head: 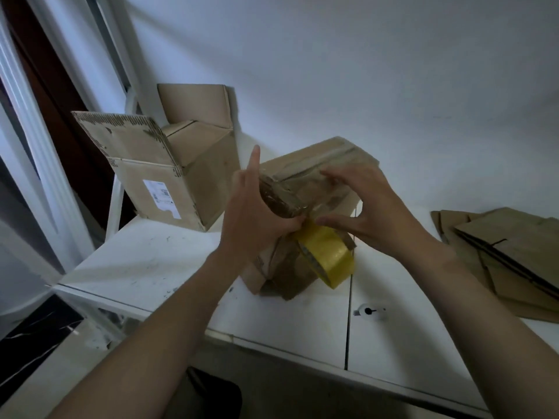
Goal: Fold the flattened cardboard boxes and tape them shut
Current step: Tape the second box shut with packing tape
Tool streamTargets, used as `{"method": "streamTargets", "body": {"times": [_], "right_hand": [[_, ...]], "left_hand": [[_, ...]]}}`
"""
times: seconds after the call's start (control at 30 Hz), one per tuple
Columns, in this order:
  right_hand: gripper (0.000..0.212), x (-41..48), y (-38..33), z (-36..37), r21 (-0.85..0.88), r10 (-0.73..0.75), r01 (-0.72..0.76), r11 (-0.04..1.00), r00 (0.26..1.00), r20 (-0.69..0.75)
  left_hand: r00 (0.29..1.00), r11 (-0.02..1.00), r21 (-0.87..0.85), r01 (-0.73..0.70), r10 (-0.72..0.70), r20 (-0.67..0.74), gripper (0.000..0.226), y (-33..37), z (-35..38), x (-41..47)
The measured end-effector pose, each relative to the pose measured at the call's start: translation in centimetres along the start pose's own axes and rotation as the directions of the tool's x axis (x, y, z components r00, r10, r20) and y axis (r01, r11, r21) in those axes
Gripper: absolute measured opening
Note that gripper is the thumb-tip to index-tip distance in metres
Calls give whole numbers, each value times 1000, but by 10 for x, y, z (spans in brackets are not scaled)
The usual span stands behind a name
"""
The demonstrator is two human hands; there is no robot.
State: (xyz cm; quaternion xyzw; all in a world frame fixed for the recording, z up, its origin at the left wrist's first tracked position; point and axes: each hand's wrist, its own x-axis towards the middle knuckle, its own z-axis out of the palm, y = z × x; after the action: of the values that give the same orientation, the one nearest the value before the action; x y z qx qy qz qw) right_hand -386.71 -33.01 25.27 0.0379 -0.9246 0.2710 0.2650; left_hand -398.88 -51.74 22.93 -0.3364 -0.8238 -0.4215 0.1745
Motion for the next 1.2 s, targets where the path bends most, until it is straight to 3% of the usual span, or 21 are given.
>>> {"method": "streamTargets", "body": {"times": [0.17,0.3,0.4,0.5,0.63,0.7,0.77,0.93,1.03,1.13,1.2], "right_hand": [[130,16,-45,-44,-170,0,33,985,981,192],[139,20,-70,-74,-60,-9,32,998,941,340],[136,23,-79,-83,33,-40,31,999,939,342],[125,23,-80,-89,77,-21,1,997,965,263],[100,26,-74,-86,-67,34,-26,997,993,114],[89,29,-71,-78,-110,42,-40,993,999,16],[79,33,-68,-70,-89,54,-62,994,995,-84],[73,32,-58,-54,68,144,-132,989,960,-240],[71,19,-42,-36,198,217,-168,966,941,-258],[67,6,-21,-11,290,284,-217,932,934,-216],[64,-2,-6,6,332,301,-235,914,940,-164]], "left_hand": [[918,970,-36,-242,241,315,148,48,-38,18],[854,963,-90,-253,266,447,147,75,-61,27],[829,975,-88,-207,222,514,152,88,-77,31],[861,987,-77,-142,161,482,146,94,-92,29],[953,1000,15,-4,-1,304,121,89,-105,22],[919,995,8,104,-100,381,109,89,-102,10],[883,982,-71,175,-125,453,100,86,-89,-8],[930,965,-98,243,-203,306,80,72,-75,-16],[959,991,-12,134,-126,254,71,64,-81,-11],[951,994,110,-6,-29,308,67,59,-75,-16],[941,995,100,-12,-22,338,66,51,-63,-23]]}}
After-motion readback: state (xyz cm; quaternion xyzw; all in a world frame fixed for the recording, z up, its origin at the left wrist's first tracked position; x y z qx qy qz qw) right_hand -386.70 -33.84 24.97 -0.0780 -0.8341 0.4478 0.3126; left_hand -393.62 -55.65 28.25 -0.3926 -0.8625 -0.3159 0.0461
